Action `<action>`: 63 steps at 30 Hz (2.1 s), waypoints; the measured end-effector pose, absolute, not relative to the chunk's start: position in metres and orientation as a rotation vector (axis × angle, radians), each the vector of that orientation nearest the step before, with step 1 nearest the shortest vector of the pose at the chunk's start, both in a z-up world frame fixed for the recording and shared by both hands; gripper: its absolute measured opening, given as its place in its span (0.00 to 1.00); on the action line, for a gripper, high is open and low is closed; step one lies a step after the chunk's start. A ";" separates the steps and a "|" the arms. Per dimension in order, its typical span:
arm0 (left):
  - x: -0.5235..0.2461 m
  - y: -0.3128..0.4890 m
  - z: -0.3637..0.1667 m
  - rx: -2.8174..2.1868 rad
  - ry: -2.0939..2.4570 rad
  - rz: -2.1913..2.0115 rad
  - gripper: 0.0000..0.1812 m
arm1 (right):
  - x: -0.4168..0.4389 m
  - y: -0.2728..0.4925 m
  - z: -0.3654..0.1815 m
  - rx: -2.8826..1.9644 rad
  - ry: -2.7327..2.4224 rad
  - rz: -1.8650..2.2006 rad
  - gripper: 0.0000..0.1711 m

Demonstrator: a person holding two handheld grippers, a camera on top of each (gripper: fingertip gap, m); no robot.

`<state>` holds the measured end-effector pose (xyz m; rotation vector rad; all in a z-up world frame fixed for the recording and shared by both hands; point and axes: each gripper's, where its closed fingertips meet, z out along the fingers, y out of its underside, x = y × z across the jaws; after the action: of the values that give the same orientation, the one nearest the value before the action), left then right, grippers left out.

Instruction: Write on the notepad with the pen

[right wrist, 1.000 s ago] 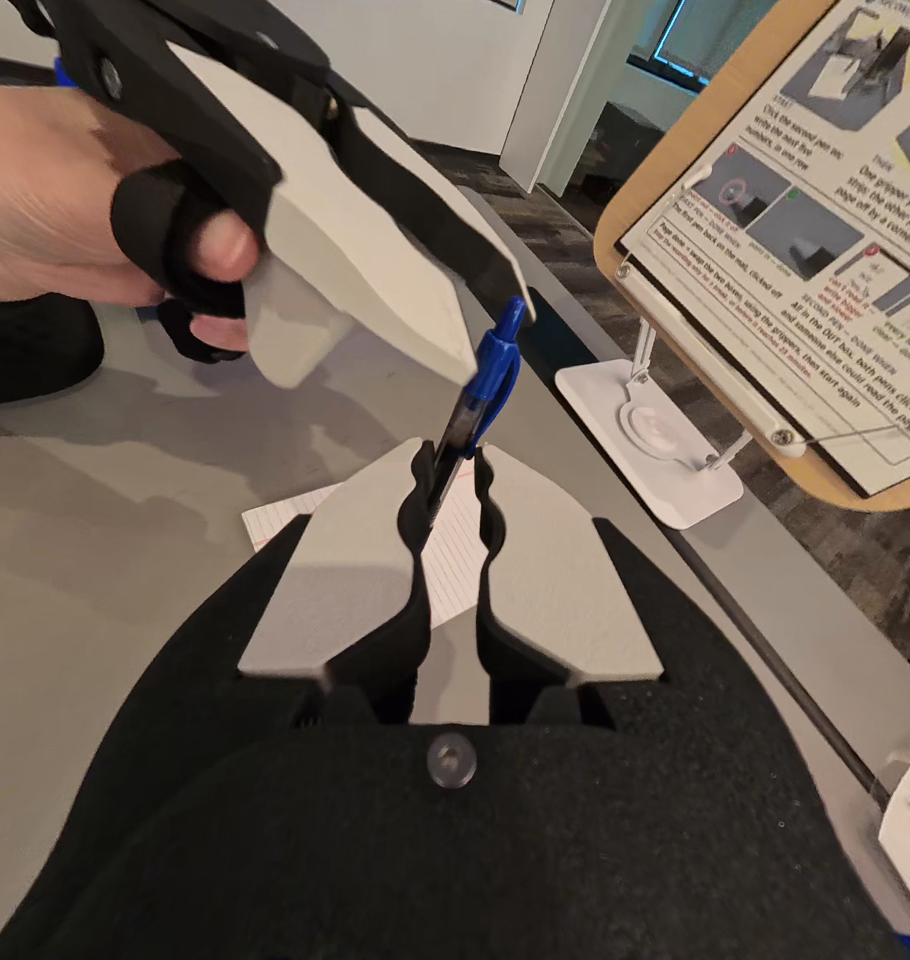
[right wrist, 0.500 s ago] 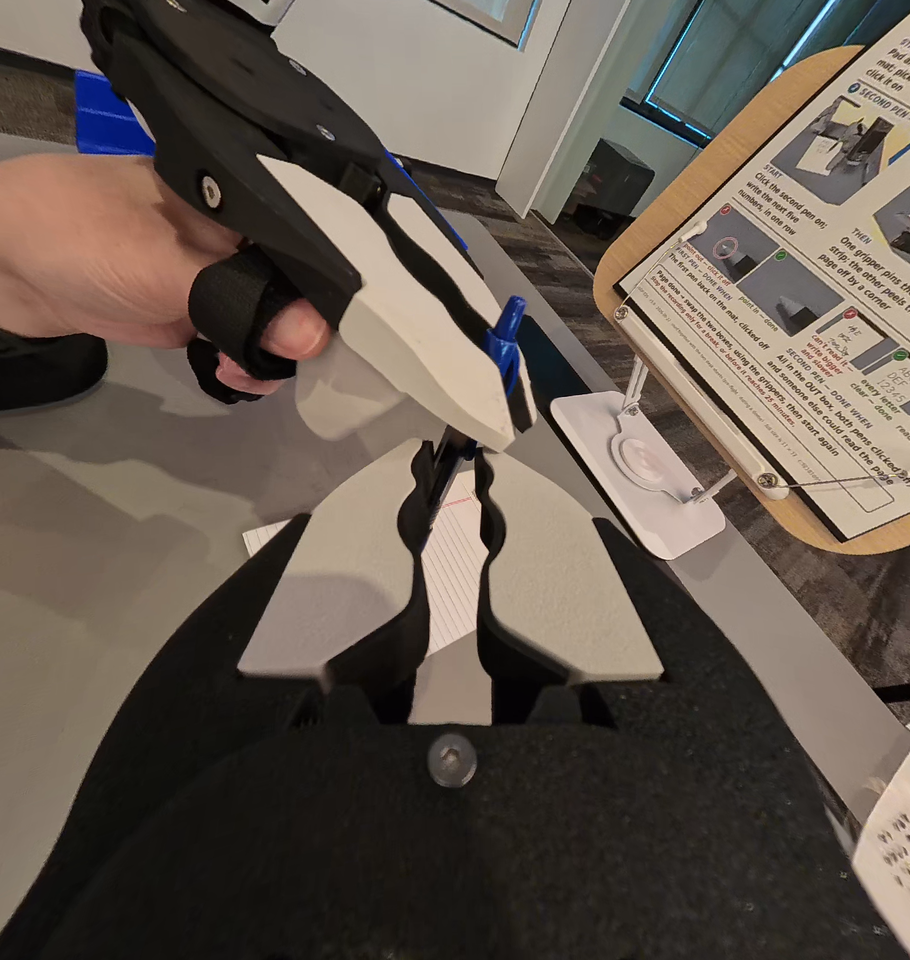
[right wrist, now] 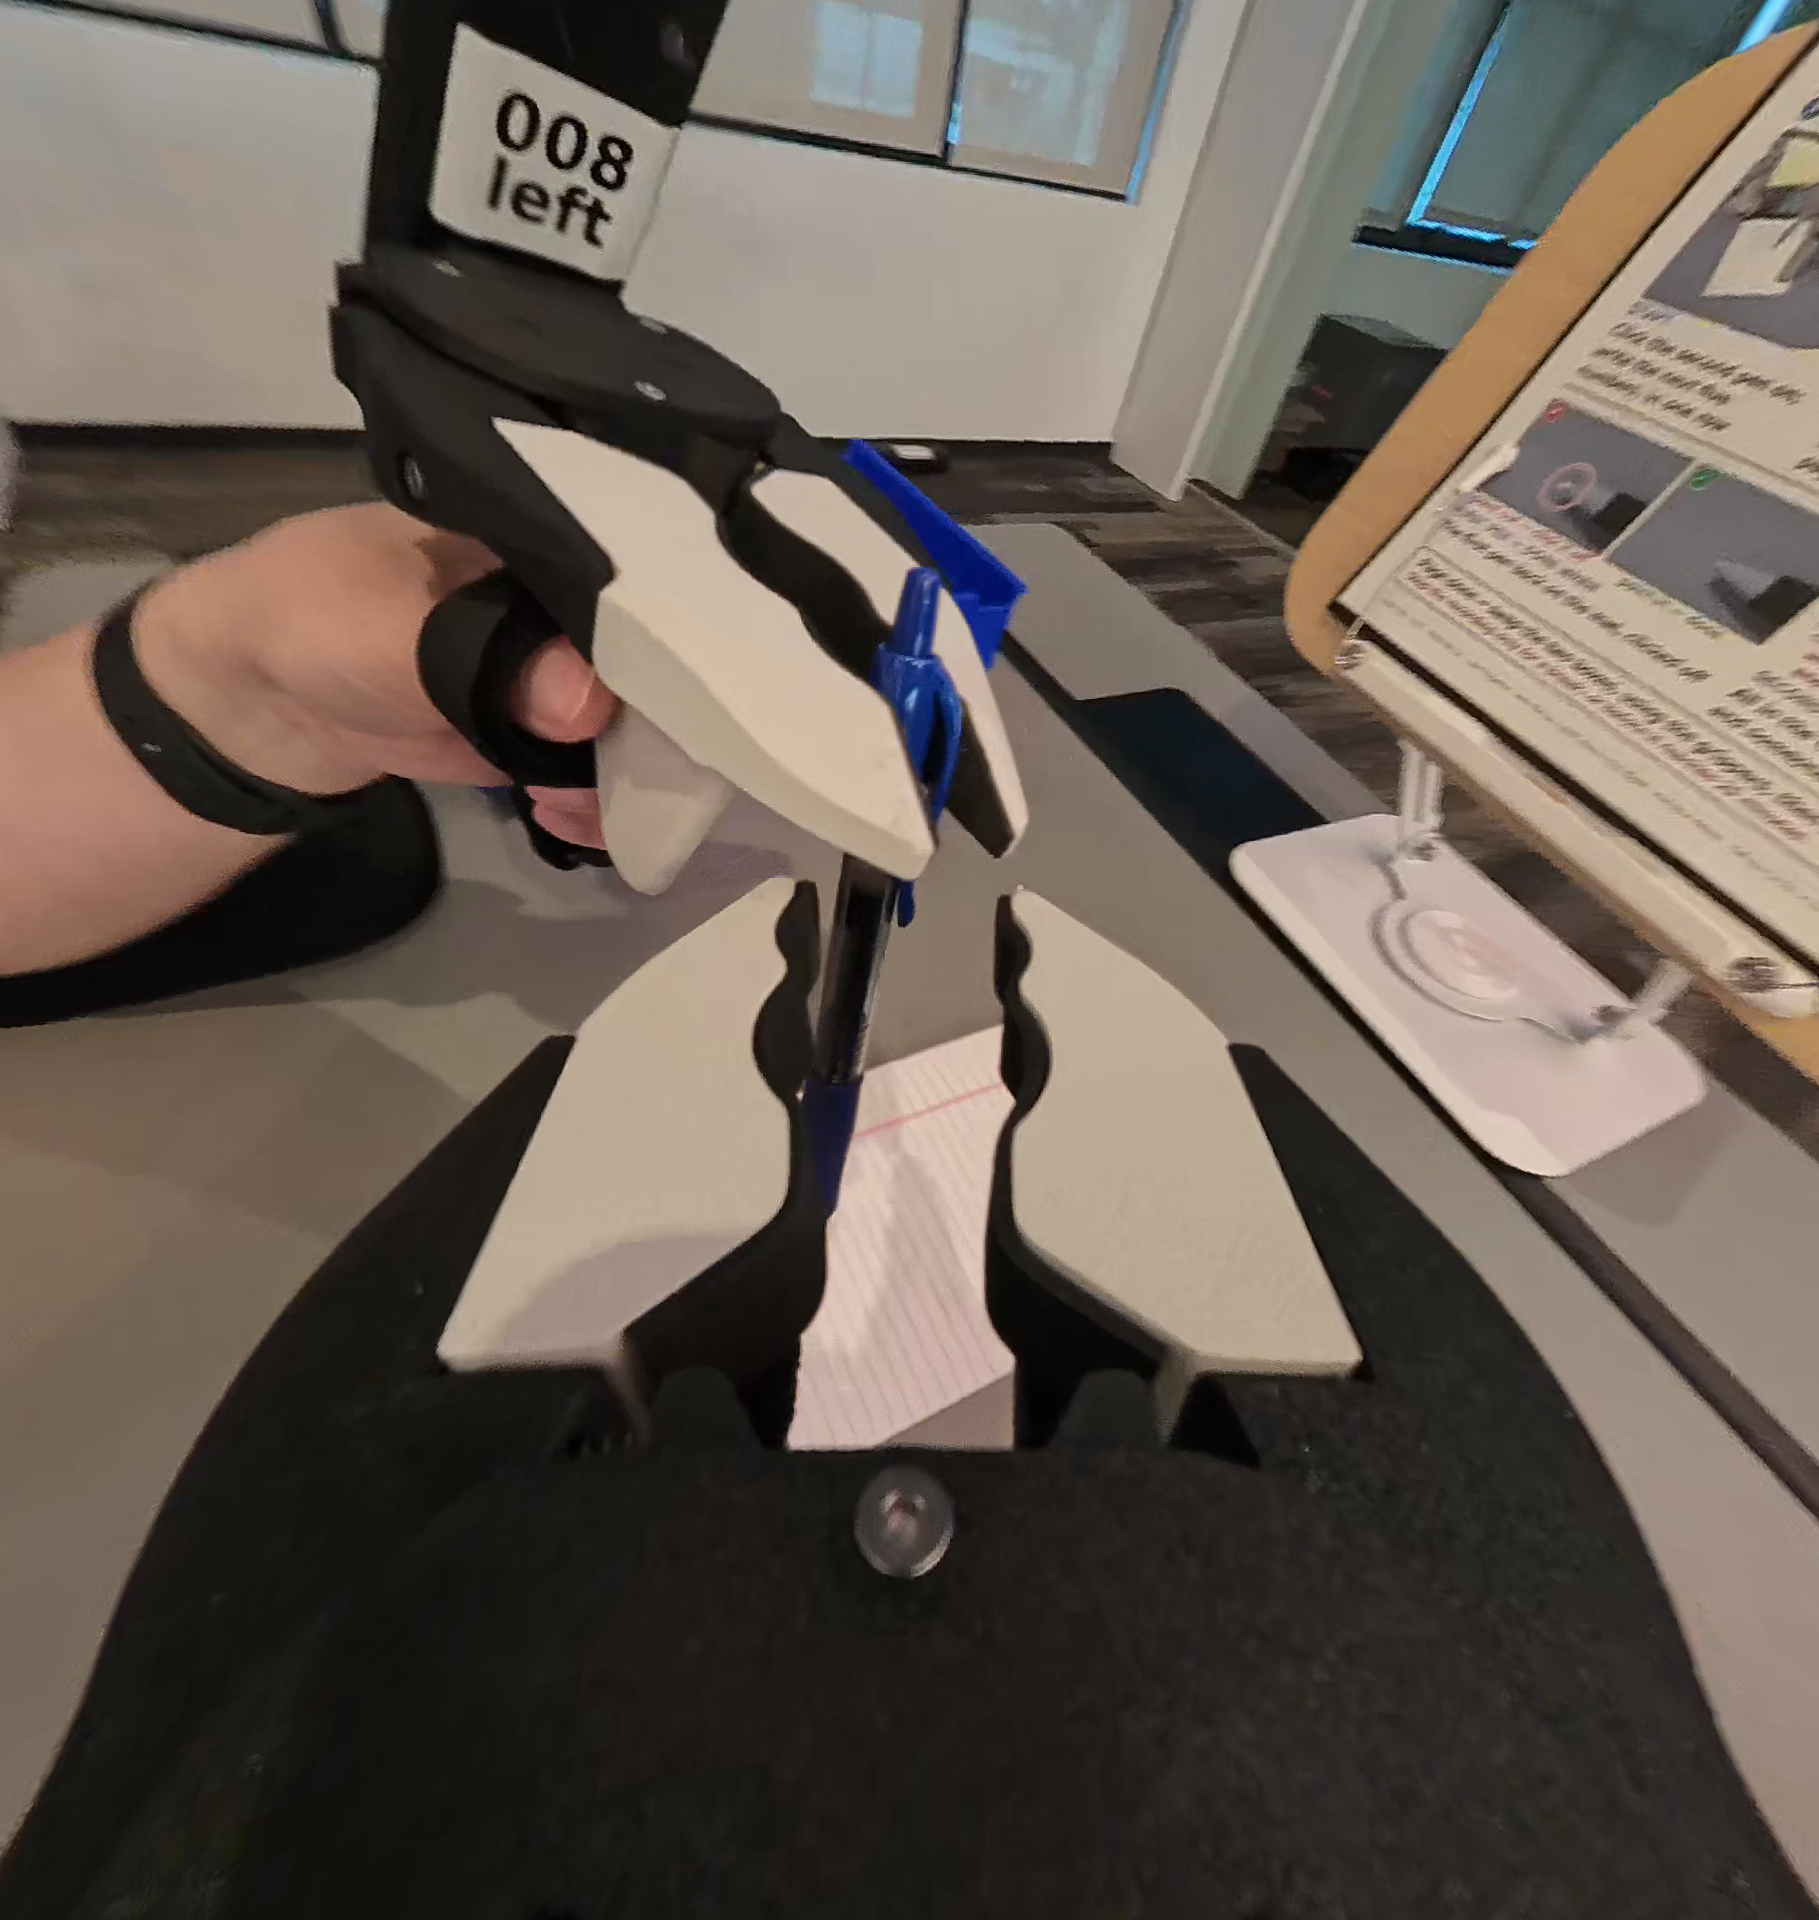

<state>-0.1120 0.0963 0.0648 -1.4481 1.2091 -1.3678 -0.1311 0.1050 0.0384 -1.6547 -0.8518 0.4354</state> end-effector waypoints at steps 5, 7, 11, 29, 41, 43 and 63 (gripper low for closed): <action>-0.111 0.093 0.064 -1.430 1.246 -1.328 0.08 | -0.132 0.100 0.042 -1.680 -0.849 0.593 0.16; -0.110 0.097 0.064 -1.434 1.216 -1.304 0.08 | -0.133 0.102 0.041 -1.684 -0.841 0.542 0.17; -0.110 0.106 0.063 -1.476 1.137 -1.262 0.08 | -0.125 0.114 0.042 -1.679 -0.771 0.263 0.18; -0.116 0.122 0.069 -1.513 0.938 -1.207 0.08 | -0.134 0.130 0.041 -1.679 -0.667 0.011 0.08; -0.126 0.124 0.087 -1.441 0.972 -1.224 0.34 | -0.121 0.129 0.051 -1.652 -0.626 0.268 0.07; -0.128 0.117 0.091 -1.396 1.028 -1.315 0.32 | -0.121 0.124 0.065 -1.593 -0.634 0.420 0.07; -0.117 0.083 0.079 -1.249 1.268 -1.473 0.05 | -0.135 0.099 0.096 -1.403 -0.767 0.832 0.07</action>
<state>-0.1175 0.0829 0.0789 -1.2490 1.2677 -1.4732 -0.1350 0.0991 0.0962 -1.4033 -0.7675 0.8317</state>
